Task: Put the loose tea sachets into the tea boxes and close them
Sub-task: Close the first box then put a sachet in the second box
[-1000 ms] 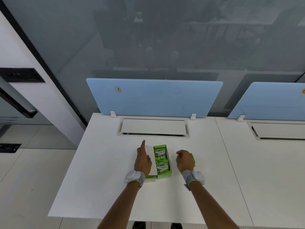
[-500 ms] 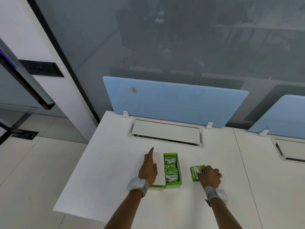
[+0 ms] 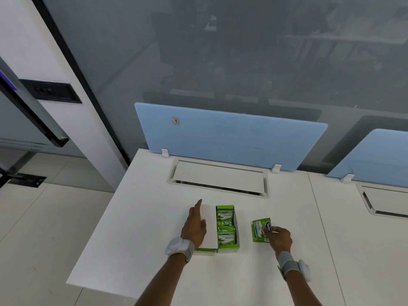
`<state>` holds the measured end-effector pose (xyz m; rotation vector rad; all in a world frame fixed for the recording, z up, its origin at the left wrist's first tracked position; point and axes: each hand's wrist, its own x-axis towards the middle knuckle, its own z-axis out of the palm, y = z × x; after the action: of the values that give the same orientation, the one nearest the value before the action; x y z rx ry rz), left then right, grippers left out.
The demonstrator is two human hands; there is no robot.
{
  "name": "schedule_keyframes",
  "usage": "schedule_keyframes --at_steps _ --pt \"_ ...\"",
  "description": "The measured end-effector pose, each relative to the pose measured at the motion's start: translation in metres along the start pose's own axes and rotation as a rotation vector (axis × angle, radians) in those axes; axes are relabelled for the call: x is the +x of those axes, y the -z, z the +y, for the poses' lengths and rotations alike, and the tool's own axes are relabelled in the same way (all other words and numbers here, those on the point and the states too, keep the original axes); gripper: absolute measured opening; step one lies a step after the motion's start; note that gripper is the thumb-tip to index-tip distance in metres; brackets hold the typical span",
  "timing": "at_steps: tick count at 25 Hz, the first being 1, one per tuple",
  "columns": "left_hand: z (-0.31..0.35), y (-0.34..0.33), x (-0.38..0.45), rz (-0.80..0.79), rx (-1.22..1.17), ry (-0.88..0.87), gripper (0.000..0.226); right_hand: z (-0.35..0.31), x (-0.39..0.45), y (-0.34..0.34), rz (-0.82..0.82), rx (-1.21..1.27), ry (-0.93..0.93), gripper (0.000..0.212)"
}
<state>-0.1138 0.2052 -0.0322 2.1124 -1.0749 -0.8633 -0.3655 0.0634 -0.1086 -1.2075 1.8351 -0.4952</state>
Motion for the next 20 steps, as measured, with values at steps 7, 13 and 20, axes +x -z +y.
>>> schedule_keyframes --at_steps 7,13,20 --pt "-0.003 -0.002 0.003 -0.008 0.001 0.001 0.066 -0.002 -0.024 -0.027 0.077 -0.216 -0.212 0.043" --pt "-0.004 0.000 0.003 -0.006 -0.013 -0.002 0.064 0.003 -0.026 -0.034 0.126 -0.057 -0.069 0.045" --pt "-0.004 0.002 0.003 -0.010 -0.029 -0.004 0.064 -0.027 -0.032 0.005 -0.109 0.141 0.151 0.011"
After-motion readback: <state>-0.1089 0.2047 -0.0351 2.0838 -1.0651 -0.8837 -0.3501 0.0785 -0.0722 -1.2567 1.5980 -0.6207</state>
